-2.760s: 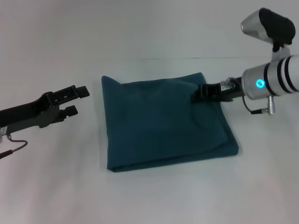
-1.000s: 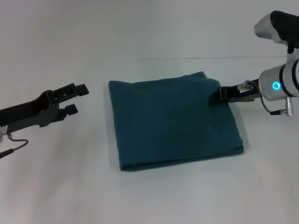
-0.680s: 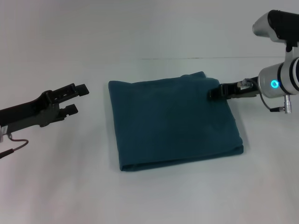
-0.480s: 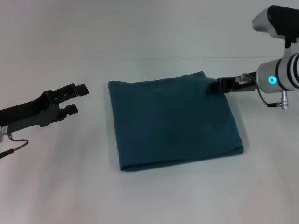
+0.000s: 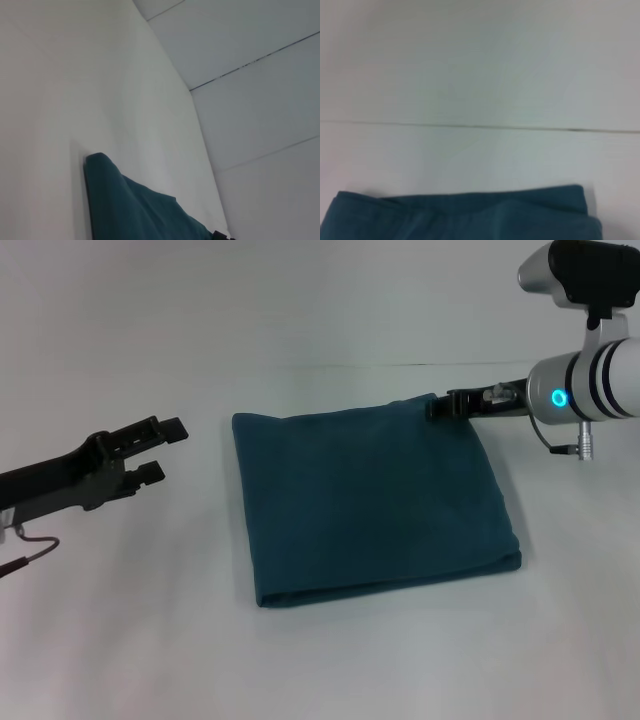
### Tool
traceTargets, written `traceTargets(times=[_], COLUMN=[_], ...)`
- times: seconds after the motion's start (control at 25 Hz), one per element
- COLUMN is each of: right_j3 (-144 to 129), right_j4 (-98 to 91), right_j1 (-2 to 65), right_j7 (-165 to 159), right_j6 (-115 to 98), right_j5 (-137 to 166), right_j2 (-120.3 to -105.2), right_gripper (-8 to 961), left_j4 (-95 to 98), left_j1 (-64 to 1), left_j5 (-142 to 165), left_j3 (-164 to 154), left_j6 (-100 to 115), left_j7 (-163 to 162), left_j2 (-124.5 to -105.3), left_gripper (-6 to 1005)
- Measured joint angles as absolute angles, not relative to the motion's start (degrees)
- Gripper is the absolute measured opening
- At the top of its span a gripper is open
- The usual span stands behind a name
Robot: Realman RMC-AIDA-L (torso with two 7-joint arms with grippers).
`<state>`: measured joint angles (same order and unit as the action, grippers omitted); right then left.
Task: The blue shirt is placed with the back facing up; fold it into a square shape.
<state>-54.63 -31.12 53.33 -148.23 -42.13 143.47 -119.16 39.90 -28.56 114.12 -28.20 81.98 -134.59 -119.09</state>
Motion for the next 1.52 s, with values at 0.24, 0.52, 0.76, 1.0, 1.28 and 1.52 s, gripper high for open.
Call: traceTargets(times=[0.24, 0.52, 0.76, 1.0, 1.28, 1.52], right_j3=[-54.67, -54.57, -54.34, -50.31, -40.66, -35.82], right_j4=[-32.65, -32.07, -32.16, -34.50, -37.02, -37.13], right_j1=[52.47, 51.66, 49.96, 47.36, 41.93, 36.51], right_j7=[-140.22, -138.79, -139.53, -139.38, -137.42, -135.16], right_j6=[-41.51, -41.30, -42.13, -52.37, -73.32, -84.75], right_j5=[137.43, 133.99, 134.36, 131.55, 120.79, 118.31], right_j2=[-119.65, -118.73, -117.53, -115.83, -108.80, -105.58], right_gripper=[561, 559, 558, 559, 607, 820], left_j4=[39.90, 39.90, 39.90, 39.87, 41.69, 44.19], left_j1=[-28.59, -28.53, -28.54, -28.46, -27.47, -26.34], left_j5=[114.08, 114.07, 114.08, 114.21, 115.48, 116.05], left_j3=[-28.04, -28.03, -28.03, -28.08, -28.04, -26.15], left_j6=[81.48, 81.23, 81.21, 81.79, 87.49, 96.66], left_j7=[-134.56, -134.72, -134.74, -134.80, -133.63, -127.33], left_j2=[-119.06, -119.00, -119.08, -119.16, -118.37, -117.59], left_gripper=[949, 949, 949, 949, 948, 948])
